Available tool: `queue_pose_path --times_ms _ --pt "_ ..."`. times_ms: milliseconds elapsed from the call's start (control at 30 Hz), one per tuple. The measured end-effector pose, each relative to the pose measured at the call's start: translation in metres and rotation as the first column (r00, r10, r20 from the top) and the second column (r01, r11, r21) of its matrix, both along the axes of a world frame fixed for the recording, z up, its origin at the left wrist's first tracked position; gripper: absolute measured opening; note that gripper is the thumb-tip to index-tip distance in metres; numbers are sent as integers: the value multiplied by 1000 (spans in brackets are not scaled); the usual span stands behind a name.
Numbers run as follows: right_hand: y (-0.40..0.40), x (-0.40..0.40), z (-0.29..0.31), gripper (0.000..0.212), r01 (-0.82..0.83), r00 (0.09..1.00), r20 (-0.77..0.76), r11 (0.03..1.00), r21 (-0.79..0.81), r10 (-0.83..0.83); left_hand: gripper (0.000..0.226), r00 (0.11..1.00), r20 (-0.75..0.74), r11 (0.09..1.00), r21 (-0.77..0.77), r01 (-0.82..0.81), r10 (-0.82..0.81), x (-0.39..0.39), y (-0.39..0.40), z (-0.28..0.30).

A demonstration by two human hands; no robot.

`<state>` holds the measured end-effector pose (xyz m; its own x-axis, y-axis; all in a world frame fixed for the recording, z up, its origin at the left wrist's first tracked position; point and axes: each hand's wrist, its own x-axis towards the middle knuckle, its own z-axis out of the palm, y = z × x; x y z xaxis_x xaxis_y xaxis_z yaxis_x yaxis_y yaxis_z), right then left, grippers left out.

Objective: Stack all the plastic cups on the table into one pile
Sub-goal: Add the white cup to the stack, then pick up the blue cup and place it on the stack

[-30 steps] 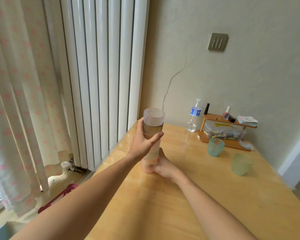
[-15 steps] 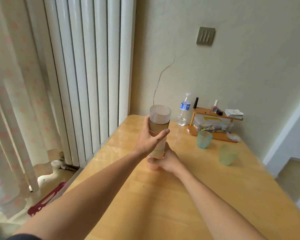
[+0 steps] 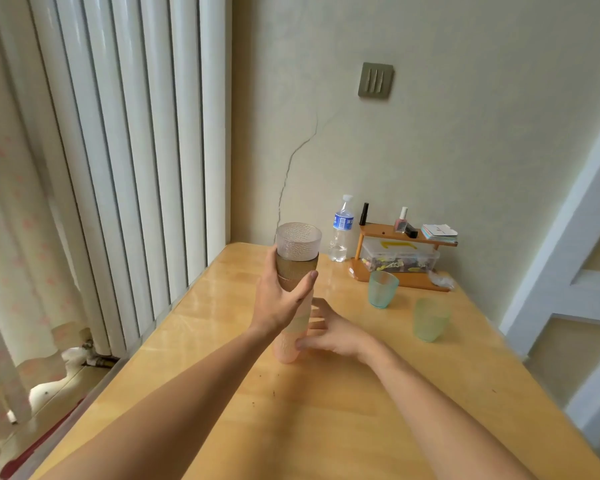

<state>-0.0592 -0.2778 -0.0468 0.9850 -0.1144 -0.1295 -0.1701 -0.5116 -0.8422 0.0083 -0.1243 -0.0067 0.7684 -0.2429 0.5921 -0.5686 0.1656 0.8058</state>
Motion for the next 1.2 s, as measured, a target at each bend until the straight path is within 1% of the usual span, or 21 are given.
queue_pose_path --times_ms 67,133,167,200,267,300,367,400,467,533,567,633,700,767,833,933,1033,1200 --pt "-27 3 13 100 82 996 45 997 6 -82 56 1000 7 1000 -10 -3 3 5 -3 0" --pt "-57 9 26 84 249 964 120 965 -76 -239 55 1000 6 1000 -12 9 -9 10 -8 0" --pt "-72 13 31 74 346 930 186 927 -146 -318 55 1000 7 1000 -13 20 -20 12 -11 0" --pt "-86 18 32 63 445 883 269 869 -219 -384 55 1000 8 999 -13 29 -29 14 -14 1" --pt "-107 28 31 42 589 791 419 742 -320 -446 53 999 7 999 -8 50 -49 19 -20 1" --pt "-114 33 29 36 628 763 458 692 -356 -456 53 998 2 998 0 61 -61 22 -23 2" --pt "-122 43 28 32 666 740 480 612 -427 -470 55 996 -10 996 9 85 -85 27 -27 1" --pt "-125 47 27 35 671 740 469 576 -466 -482 54 995 -16 995 10 96 -96 29 -28 1" --pt "-133 54 24 51 662 745 394 524 -536 -538 53 994 -24 994 8 110 -110 31 -28 1" --pt "-138 60 18 69 649 742 301 531 -545 -599 53 992 -31 993 0 121 -121 33 -29 2" --pt "-139 62 14 74 652 736 266 546 -527 -622 53 992 -31 993 -2 122 -122 33 -29 1" --pt "-140 65 8 75 663 722 217 568 -488 -656 53 992 -32 992 5 122 -122 34 -30 0" --pt "-139 66 2 69 677 708 218 558 -479 -672 52 991 -37 991 17 130 -130 33 -31 -1" --pt "-138 64 0 64 709 682 266 526 -469 -682 54 991 -28 991 25 129 -128 31 -31 -1" --pt "-133 60 3 63 734 667 299 533 -422 -682 57 993 -16 992 34 120 -120 30 -30 -1" --pt "-115 57 17 60 701 712 351 640 -315 -608 54 995 -5 994 28 101 -101 27 -27 -1" --pt "-85 53 49 63 633 744 446 740 -228 -498 50 997 4 997 14 77 -77 21 -20 -2" --pt "-34 45 121 57 564 700 619 808 -171 -357 55 997 -21 997 -15 74 -75 10 -6 0"
